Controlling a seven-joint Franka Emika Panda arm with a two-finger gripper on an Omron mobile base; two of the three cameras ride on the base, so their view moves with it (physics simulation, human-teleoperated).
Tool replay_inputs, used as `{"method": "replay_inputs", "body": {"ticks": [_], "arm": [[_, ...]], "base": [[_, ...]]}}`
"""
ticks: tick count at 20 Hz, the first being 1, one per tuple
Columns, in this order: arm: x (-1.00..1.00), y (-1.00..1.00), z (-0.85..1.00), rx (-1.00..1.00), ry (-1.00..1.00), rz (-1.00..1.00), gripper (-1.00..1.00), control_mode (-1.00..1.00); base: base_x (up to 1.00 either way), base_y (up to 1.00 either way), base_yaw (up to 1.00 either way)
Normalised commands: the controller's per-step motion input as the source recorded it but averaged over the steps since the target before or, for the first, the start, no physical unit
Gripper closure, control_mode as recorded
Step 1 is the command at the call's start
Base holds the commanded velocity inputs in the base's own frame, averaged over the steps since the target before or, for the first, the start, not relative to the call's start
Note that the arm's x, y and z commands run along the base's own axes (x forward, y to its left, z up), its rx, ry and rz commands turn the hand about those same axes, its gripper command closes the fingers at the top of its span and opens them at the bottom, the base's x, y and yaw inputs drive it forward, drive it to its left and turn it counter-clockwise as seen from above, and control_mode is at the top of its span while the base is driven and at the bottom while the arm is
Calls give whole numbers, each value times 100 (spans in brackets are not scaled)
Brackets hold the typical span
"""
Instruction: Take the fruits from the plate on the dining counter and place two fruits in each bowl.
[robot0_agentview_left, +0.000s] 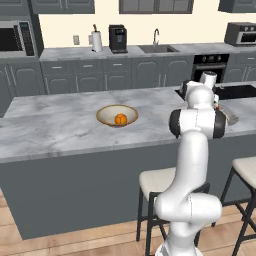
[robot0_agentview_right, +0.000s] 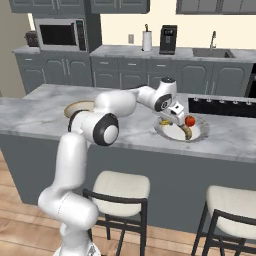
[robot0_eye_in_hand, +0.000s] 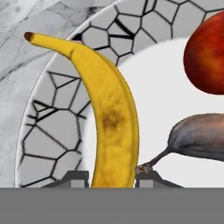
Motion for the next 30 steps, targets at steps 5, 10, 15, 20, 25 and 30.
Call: {"method": "replay_inputs", "body": {"ticks": [5,10,15,20,25,30], "arm": [[-55,6,69,0,-6,0,100,-100],[-45,38,78,0,-5,1,100,-100],[-22,73,58,0,-2,4,100,-100],[-21,98,37,0,0,14,100,-100],[-26,100,9,0,1,17,100,-100],[-23,100,4,0,3,22,100,-100]], "base": [[0,0,0],[0,0,0],[0,0,0],[0,0,0],[0,0,0],[0,0,0]]}}
